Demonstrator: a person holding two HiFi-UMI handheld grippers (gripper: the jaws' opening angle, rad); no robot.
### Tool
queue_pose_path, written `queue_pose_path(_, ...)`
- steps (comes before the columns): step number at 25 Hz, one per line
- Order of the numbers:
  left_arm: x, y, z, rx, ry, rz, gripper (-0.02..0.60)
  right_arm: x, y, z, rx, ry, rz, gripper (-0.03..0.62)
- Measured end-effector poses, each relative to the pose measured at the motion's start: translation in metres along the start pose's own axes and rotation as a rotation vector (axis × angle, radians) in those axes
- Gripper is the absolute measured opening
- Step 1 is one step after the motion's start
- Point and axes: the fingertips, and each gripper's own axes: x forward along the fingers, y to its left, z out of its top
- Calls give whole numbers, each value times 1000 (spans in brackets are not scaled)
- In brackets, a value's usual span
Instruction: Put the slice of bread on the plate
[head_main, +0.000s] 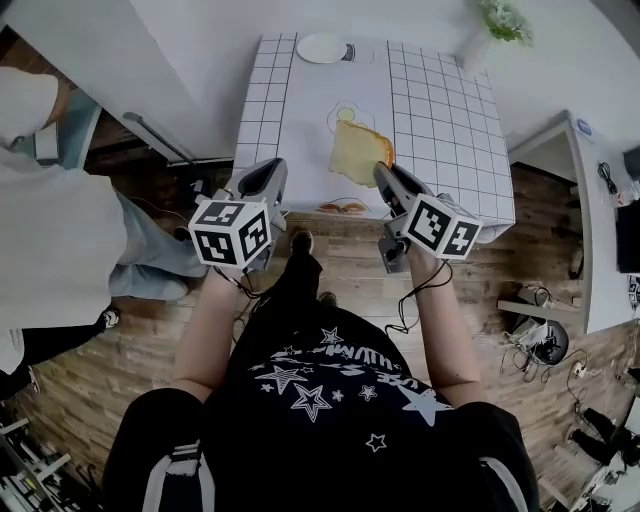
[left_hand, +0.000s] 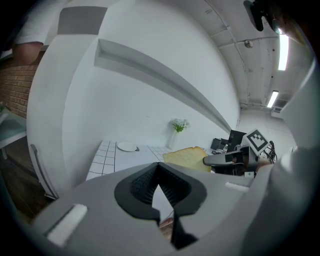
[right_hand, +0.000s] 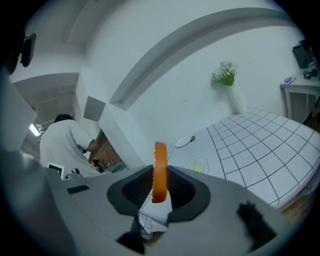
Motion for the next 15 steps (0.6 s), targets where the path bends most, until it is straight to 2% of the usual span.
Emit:
queue_pose_path(7,59,30,17,0,14,-44,8,44,-34,21,1,14,-63,92)
queue_pose_path(15,113,89,45,-15,18,-26,9,123,-61,61,-53,51,-102,92)
